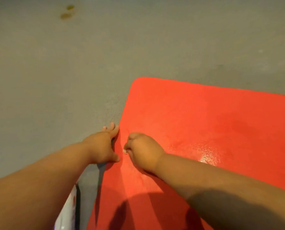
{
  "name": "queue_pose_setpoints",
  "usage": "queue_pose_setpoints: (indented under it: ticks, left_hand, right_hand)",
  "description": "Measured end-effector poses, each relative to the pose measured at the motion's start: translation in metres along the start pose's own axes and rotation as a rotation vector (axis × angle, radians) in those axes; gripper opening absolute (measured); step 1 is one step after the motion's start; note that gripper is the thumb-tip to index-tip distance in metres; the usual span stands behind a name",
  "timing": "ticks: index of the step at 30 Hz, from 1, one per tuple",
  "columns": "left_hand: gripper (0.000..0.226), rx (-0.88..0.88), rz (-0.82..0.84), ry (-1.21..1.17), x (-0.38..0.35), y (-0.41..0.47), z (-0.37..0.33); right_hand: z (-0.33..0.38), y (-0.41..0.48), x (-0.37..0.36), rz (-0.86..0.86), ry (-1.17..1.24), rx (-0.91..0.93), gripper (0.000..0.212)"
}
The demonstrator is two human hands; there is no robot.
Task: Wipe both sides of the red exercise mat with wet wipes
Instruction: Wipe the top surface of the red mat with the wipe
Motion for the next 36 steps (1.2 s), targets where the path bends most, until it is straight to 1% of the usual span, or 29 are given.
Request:
queue_pose_setpoints:
  ticks: [1, 2, 4, 6, 7, 8, 9, 10, 11, 13, 14, 15, 16, 19, 20, 21, 22, 23, 24, 26, 27, 28, 29, 30, 32, 33, 34, 35, 36]
  left_hand:
    - [0.125, -0.029, 0.034, 0.029, -0.003, -0.001, 0.002]
    - [0.127, -0.053, 0.052, 0.058, -0.004, 0.0, 0.003]
    - [0.128, -0.077, 0.058, 0.091, -0.006, 0.003, 0.004]
    - [0.127, -0.086, 0.051, 0.084, -0.009, 0.005, 0.005]
    - [0.127, -0.094, 0.048, 0.074, -0.011, 0.005, 0.005]
    - [0.127, -0.101, 0.043, 0.067, -0.011, 0.005, 0.005]
    - [0.127, -0.11, 0.039, 0.068, -0.01, 0.005, 0.005]
    - [0.127, -0.115, 0.038, 0.069, -0.008, 0.006, 0.006]
    - [0.127, -0.115, 0.038, 0.066, -0.007, 0.006, 0.007]
    - [0.127, -0.099, 0.046, 0.08, -0.005, 0.003, 0.006]
    - [0.127, -0.086, 0.047, 0.102, -0.005, 0.003, 0.006]
    - [0.127, -0.071, 0.052, 0.127, -0.004, 0.002, 0.006]
    - [0.127, -0.056, 0.064, 0.151, -0.004, 0.002, 0.002]
    - [0.123, 0.004, 0.127, 0.24, -0.011, -0.002, -0.015]
    - [0.12, 0.023, 0.149, 0.272, -0.013, -0.004, -0.024]
    - [0.119, 0.041, 0.172, 0.301, -0.017, -0.007, -0.033]
    - [0.117, 0.054, 0.189, 0.334, -0.019, -0.012, -0.044]
    - [0.114, 0.056, 0.19, 0.372, -0.019, -0.017, -0.056]
    - [0.109, 0.047, 0.185, 0.413, -0.02, -0.021, -0.068]
    - [0.107, 0.024, 0.196, 0.438, -0.027, -0.027, -0.094]
    - [0.108, 0.018, 0.223, 0.423, -0.035, -0.03, -0.107]
    - [0.108, 0.005, 0.247, 0.402, -0.043, -0.033, -0.122]
    - [0.107, -0.015, 0.264, 0.386, -0.052, -0.035, -0.137]
    - [0.104, -0.038, 0.271, 0.378, -0.059, -0.037, -0.152]
    - [0.099, -0.063, 0.282, 0.381, -0.074, -0.047, -0.177]
    - [0.097, -0.07, 0.281, 0.391, -0.081, -0.053, -0.189]
    - [0.096, -0.078, 0.282, 0.404, -0.087, -0.059, -0.201]
    - [0.097, -0.086, 0.286, 0.415, -0.094, -0.065, -0.213]
    - [0.098, -0.091, 0.288, 0.42, -0.1, -0.071, -0.225]
  right_hand:
    - [-0.007, 0.008, 0.002, -0.007, 0.007, -0.031, 0.019]
    - [-0.023, 0.019, 0.01, -0.053, 0.003, -0.102, 0.021]
    - [-0.066, 0.045, 0.034, -0.173, -0.008, -0.294, 0.022]
    - [-0.108, 0.065, 0.056, -0.252, -0.015, -0.494, 0.023]
    - [-0.12, 0.07, 0.063, -0.26, -0.033, -0.572, 0.024]
    - [-0.121, 0.072, 0.065, -0.253, -0.056, -0.607, 0.025]
    - [-0.11, 0.073, 0.063, -0.226, -0.075, -0.584, 0.026]
    - [-0.09, 0.069, 0.055, -0.17, -0.094, -0.505, 0.027]
    - [-0.06, 0.057, 0.042, -0.101, -0.108, -0.371, 0.028]
    - [-0.006, 0.006, 0.01, 0.106, -0.119, -0.068, 0.026]
    - [-0.003, -0.021, 0.003, 0.222, -0.152, 0.012, 0.023]
    - [-0.021, -0.037, 0.009, 0.258, -0.161, 0.009, 0.021]
    - [-0.054, -0.046, 0.029, 0.217, -0.175, -0.077, 0.02]
    - [-0.199, -0.073, 0.113, -0.072, -0.233, -0.621, 0.018]
    - [-0.227, -0.085, 0.13, -0.122, -0.271, -0.743, 0.019]
    - [-0.235, -0.093, 0.135, -0.169, -0.287, -0.77, 0.02]
    - [-0.228, -0.1, 0.128, -0.181, -0.252, -0.756, 0.02]
    - [-0.209, -0.107, 0.108, -0.149, -0.21, -0.679, 0.02]
    - [-0.177, -0.116, 0.084, -0.094, -0.165, -0.565, 0.02]
    - [-0.096, -0.147, 0.033, 0.061, -0.11, -0.234, 0.013]
    - [-0.067, -0.165, 0.016, 0.116, -0.097, -0.069, 0.009]
    - [-0.057, -0.178, 0.009, 0.164, -0.078, 0.017, 0.008]
    - [-0.072, -0.181, 0.014, 0.139, -0.079, -0.004, 0.011]
    - [-0.103, -0.176, 0.032, 0.05, -0.099, -0.124, 0.015]
    - [-0.193, -0.179, 0.089, -0.203, -0.098, -0.497, 0.021]
    - [-0.236, -0.191, 0.111, -0.283, -0.107, -0.658, 0.023]
    - [-0.265, -0.203, 0.122, -0.296, -0.126, -0.765, 0.024]
    - [-0.273, -0.209, 0.125, -0.284, -0.156, -0.778, 0.025]
    - [-0.264, -0.211, 0.12, -0.238, -0.186, -0.732, 0.024]
Point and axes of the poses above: each hand's wrist, its own y-axis towards the middle knuckle, its own x-axis out of the back of the hand, z = x × y, the point moved 10 cm from there along y, towards the middle knuckle, and after that the axes turned 6 degrees about -x, right-handed, at the moved point
